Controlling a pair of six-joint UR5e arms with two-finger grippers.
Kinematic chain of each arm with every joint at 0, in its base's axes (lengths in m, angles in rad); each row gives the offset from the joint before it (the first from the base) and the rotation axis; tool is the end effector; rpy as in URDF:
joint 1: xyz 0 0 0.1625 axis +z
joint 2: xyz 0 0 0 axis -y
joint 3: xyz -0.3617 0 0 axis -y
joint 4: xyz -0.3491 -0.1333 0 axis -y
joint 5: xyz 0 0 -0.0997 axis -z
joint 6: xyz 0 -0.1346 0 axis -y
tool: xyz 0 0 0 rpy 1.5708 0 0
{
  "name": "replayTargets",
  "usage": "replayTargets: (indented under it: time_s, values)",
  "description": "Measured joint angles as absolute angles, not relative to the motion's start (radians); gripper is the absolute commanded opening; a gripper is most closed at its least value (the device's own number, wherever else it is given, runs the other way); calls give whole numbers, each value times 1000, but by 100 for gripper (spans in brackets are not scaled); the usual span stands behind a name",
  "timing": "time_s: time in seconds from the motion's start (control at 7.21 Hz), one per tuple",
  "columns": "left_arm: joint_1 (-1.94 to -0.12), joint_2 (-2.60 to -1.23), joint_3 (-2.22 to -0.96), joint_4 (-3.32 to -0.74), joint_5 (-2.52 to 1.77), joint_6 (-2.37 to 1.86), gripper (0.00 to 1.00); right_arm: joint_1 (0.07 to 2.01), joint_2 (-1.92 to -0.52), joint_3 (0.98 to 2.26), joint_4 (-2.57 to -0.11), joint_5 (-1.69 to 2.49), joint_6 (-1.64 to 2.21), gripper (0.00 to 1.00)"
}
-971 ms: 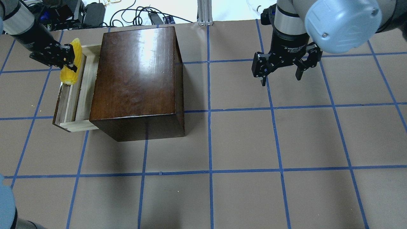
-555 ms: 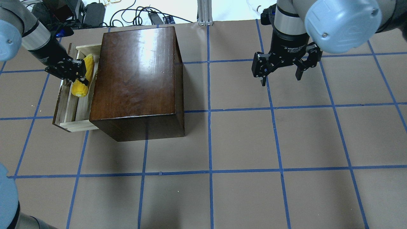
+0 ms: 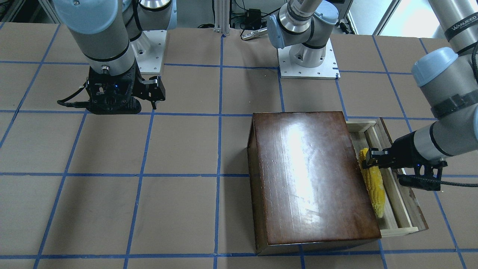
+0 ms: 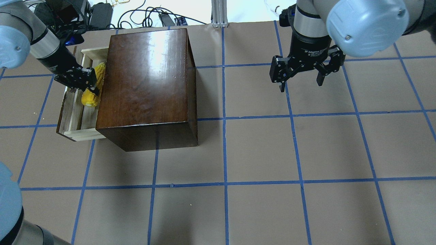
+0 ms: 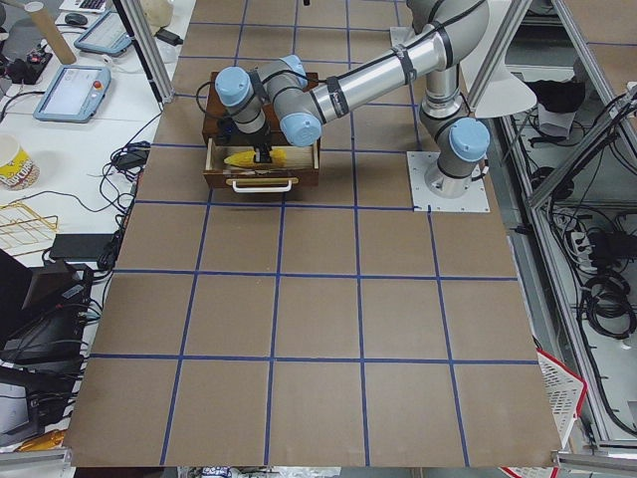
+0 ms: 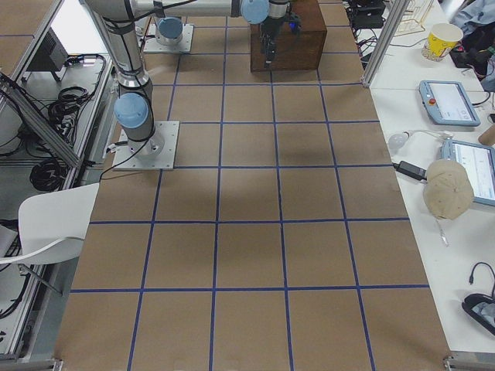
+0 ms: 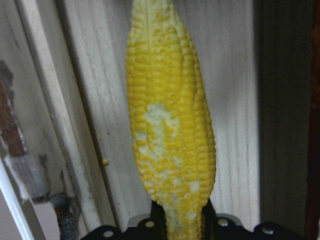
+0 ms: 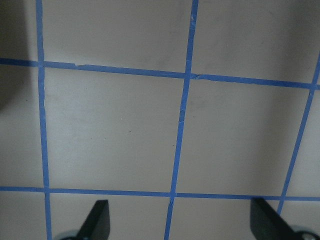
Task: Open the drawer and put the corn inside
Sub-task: 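Lower the corn cob into the drawer and open the left gripper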
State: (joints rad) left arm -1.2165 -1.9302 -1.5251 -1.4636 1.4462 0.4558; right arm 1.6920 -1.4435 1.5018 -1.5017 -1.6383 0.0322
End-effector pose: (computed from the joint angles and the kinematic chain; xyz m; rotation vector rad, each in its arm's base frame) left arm 0.0430 -0.5486 0.2422 -0.1301 -2.9362 -0.2077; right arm 0.1809 -0.4577 0.3551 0.1427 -3.0557 -0.1866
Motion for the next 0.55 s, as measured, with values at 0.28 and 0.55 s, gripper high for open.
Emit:
replayTargets:
  time_s: [0.28, 0.55]
  values:
    - [-1216, -1938, -1527, -1465, 1438, 452, 100, 1692, -1443, 1502, -1502, -1638, 32, 100]
    - [-1216, -1936, -1526, -1468, 1438, 452, 100, 1692, -1443, 1502, -1502, -1638, 32, 100]
